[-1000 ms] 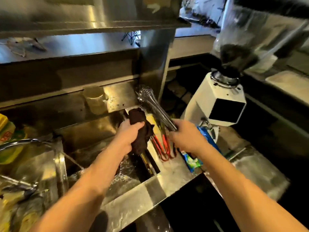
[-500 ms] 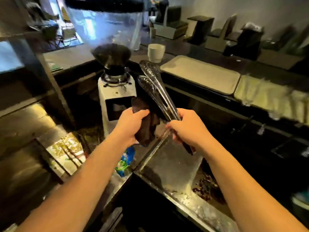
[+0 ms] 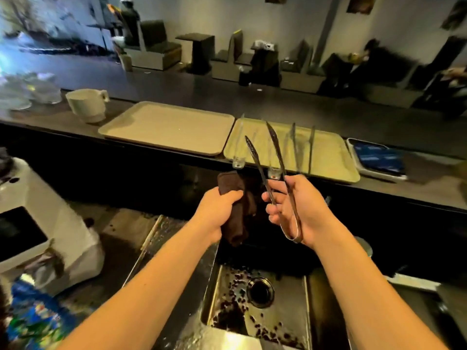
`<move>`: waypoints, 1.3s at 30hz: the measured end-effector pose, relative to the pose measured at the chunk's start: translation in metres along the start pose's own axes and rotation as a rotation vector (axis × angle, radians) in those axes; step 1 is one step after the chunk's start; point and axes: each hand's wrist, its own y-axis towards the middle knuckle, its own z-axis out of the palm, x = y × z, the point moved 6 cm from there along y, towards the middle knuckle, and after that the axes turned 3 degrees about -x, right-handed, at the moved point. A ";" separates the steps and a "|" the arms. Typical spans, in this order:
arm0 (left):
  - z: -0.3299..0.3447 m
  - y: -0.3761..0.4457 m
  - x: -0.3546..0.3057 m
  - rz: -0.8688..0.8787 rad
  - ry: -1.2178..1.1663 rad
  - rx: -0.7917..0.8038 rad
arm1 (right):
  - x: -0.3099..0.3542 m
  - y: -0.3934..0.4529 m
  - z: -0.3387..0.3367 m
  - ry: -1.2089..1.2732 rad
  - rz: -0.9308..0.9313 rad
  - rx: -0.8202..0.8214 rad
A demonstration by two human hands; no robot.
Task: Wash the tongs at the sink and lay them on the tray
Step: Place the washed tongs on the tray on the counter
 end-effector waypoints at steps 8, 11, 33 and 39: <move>0.066 0.024 0.026 -0.093 0.032 0.118 | 0.076 0.025 -0.109 -0.038 -0.102 -0.436; 0.073 0.031 0.030 -0.091 0.046 0.122 | 0.091 0.044 -0.140 -0.289 -0.088 -0.614; 0.063 0.033 0.030 -0.101 0.041 0.098 | 0.135 0.061 -0.121 -1.471 -0.430 -1.029; 0.038 0.023 0.031 -0.098 0.017 0.045 | 0.088 0.040 -0.050 -1.078 -0.553 -0.514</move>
